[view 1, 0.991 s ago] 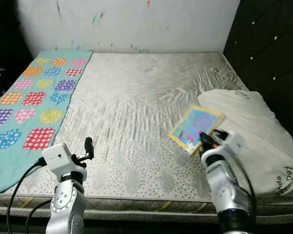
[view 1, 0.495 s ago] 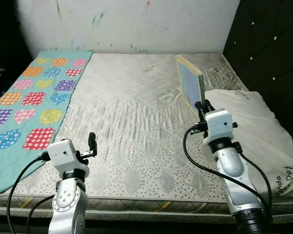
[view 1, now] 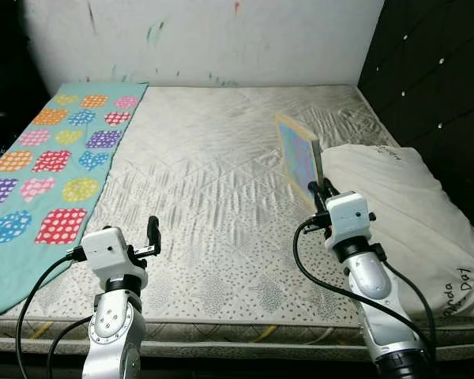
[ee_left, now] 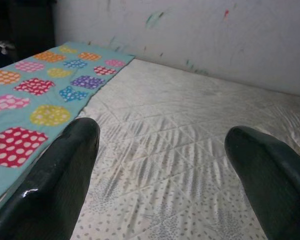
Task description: Clean up the room
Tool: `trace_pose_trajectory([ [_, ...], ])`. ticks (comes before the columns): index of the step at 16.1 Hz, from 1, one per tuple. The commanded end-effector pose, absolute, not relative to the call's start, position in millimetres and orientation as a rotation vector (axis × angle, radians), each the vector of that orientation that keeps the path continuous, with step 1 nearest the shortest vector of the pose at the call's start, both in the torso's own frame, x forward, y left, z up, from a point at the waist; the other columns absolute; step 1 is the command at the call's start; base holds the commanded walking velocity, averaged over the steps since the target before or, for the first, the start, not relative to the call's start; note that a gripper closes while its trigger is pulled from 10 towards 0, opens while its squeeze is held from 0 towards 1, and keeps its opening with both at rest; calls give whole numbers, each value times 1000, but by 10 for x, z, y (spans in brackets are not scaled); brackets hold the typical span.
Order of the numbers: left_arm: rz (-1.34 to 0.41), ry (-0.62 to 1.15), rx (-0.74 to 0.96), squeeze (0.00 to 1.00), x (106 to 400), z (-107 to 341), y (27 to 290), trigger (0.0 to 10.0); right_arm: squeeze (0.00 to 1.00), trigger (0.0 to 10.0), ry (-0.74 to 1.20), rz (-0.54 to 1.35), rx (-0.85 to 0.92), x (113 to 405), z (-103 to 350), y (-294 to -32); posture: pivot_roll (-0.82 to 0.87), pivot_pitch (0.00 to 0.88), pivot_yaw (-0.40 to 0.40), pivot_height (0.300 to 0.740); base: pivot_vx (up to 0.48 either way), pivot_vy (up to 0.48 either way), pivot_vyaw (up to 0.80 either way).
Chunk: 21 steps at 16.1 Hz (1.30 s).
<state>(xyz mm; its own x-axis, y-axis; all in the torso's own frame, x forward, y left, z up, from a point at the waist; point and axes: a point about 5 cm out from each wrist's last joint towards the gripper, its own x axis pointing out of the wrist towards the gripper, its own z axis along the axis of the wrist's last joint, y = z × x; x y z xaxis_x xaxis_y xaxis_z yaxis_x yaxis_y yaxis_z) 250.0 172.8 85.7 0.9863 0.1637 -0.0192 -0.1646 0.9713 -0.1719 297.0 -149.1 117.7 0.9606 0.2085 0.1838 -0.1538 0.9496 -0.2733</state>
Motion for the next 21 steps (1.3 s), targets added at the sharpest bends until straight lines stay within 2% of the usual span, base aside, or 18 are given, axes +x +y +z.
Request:
trace_pose_trajectory([
  [1,159,11,-165,0,2496,838,1721,10000,0,10000,-225,172,-245,2982,1215,-1520,19,0,14,740,0,0,0],
  [7,161,22,-176,0,2482,823,1721,10000,0,10000,-85,71,9,2987,1061,-1502,22,0,17,740,0,0,0],
  [11,220,78,-259,0,2480,757,1754,10000,0,10000,248,-100,377,2968,637,-1458,28,0,19,740,0,0,0],
  [12,226,89,-265,0,2477,748,1757,10000,0,10000,263,-109,387,2970,622,-1446,32,0,20,740,0,0,0],
  [15,246,107,-279,0,2470,737,1753,10000,0,10000,349,-238,649,3009,559,-1469,39,0,20,740,0,0,0],
  [17,245,111,-283,0,2470,740,1749,10000,0,10000,401,-256,840,3026,550,-1435,39,0,21,740,0,0,0],
  [21,243,123,-289,0,2472,739,1744,10000,0,10000,399,-256,982,3059,625,-1385,37,0,24,740,0,0,0],
])
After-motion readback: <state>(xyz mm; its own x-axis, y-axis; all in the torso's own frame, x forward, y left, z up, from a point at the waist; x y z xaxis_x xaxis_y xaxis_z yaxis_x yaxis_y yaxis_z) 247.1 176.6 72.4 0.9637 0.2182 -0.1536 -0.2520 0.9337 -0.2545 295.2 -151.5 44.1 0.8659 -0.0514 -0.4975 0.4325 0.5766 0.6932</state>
